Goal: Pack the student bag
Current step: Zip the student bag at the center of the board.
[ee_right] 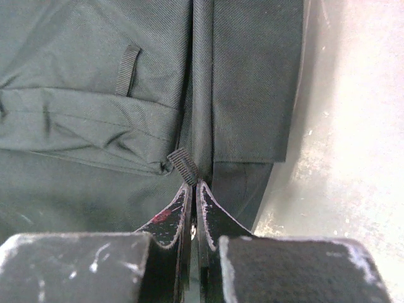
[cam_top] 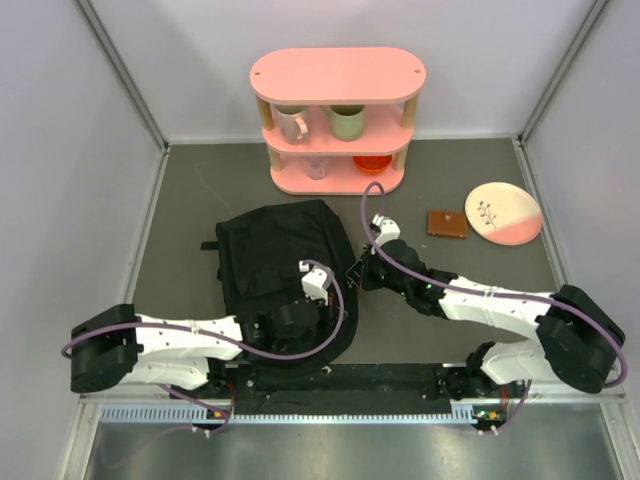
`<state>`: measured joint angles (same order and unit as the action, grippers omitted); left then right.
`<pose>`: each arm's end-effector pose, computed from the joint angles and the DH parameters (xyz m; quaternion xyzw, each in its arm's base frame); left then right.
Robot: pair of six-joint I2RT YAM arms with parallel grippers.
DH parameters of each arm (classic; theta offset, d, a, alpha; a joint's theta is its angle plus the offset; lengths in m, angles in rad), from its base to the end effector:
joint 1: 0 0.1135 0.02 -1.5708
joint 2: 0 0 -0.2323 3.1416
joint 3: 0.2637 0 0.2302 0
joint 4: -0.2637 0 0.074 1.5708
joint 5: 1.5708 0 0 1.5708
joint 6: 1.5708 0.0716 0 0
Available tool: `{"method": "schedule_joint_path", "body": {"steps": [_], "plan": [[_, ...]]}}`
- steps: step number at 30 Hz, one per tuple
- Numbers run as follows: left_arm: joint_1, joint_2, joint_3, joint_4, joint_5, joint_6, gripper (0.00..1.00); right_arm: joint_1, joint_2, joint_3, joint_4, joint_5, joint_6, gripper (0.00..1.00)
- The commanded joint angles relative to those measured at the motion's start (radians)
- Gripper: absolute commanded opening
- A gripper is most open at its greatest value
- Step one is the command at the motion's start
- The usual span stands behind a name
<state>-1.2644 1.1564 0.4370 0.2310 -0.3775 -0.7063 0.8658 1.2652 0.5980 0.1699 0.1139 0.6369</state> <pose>0.1028 -0.2374 0.1589 0.1390 0.8359 -0.3329 0.4136 0.1937 0.2151 0.1754 -0.0691 0.8557 0.3127 0.4065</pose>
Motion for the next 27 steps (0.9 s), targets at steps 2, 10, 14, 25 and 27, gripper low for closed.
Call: {"method": "schedule_joint_path", "body": {"steps": [2,10,14,25,27], "plan": [[-0.082,-0.035,-0.075,-0.032,0.138,-0.01,0.0,-0.036,0.071,0.098,0.125,0.012,0.023,0.0],[-0.185,-0.023,-0.076,-0.104,0.105,0.005,0.0,-0.045,0.141,0.114,0.14,0.027,0.05,0.0],[-0.222,-0.027,-0.076,-0.107,0.074,-0.005,0.0,-0.045,0.137,0.12,0.108,0.064,0.047,0.0],[-0.297,-0.093,-0.095,-0.17,0.008,-0.051,0.0,-0.047,0.083,0.066,0.045,0.21,0.092,0.0],[-0.297,-0.116,-0.109,-0.174,0.005,-0.055,0.0,-0.048,0.054,0.042,0.051,0.245,0.101,0.0]]}}
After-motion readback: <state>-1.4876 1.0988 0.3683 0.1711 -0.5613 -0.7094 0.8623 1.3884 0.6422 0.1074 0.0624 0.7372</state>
